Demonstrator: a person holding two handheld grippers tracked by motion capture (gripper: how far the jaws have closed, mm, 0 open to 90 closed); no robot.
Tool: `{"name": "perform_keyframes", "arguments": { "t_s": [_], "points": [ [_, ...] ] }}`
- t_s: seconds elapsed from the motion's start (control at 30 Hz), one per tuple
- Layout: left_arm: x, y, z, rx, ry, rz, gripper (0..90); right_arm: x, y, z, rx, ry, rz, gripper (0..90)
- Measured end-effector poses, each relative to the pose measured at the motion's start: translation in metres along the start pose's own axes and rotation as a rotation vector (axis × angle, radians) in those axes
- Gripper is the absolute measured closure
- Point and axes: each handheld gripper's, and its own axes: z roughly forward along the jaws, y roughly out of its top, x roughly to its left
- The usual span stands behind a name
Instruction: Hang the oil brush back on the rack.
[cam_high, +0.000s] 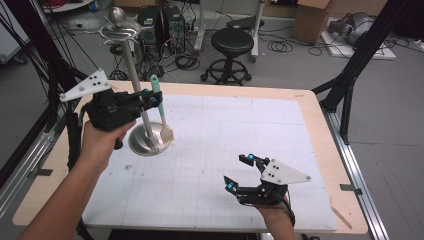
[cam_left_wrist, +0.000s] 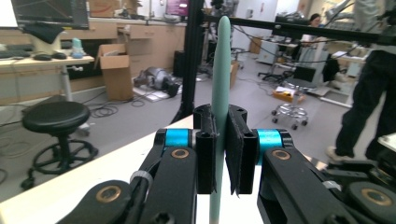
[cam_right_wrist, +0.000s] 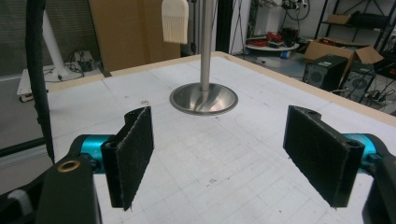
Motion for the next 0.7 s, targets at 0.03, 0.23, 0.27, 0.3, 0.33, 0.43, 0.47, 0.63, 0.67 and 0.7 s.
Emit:
{"name": "perform_keyframes", "arguments": {
  "t_s": [0.03,0.23,0.27,0.3,0.33,0.43,0.47,0.63,0.67,0.7],
  "points": [
    [0.002,0.004,0.0,0.0,0.006,-0.001,82.7,-0.001,0.0,-0.002,-0.001,-0.002,0.002,24.1],
    [0.015,0.025,0.007,-0.003,0.052,-0.014,82.7,-0.004,-0.002,-0.005,-0.005,-0.008,0.011,24.0],
    [0.015,0.025,0.007,-0.003,0.052,-0.014,82.7,-0.004,-0.002,-0.005,-0.005,-0.008,0.011,24.0],
    [0.017,0.028,0.008,-0.002,0.06,-0.016,82.7,-0.004,-0.002,-0.005,-0.008,-0.01,0.005,24.0],
    [0.018,0.03,0.008,-0.001,0.069,-0.013,82.7,-0.005,-0.002,-0.005,-0.009,-0.011,0.005,23.9],
    [0.021,0.034,0.01,-0.007,0.085,-0.017,82.7,-0.005,-0.002,-0.007,-0.01,-0.013,0.009,23.6],
    [0.022,0.034,0.01,-0.005,0.094,-0.018,82.7,-0.005,-0.002,-0.007,-0.01,-0.013,0.009,23.6],
    [0.027,0.035,0.007,-0.013,0.114,-0.024,82.7,-0.007,-0.002,-0.008,-0.016,-0.015,0.008,22.9],
    [0.027,0.035,0.007,-0.013,0.114,-0.024,82.7,-0.007,-0.002,-0.008,-0.016,-0.015,0.008,22.9],
    [0.028,0.036,0.006,-0.016,0.119,-0.025,82.7,-0.007,-0.002,-0.008,-0.017,-0.014,0.013,23.0]
  ]
}}
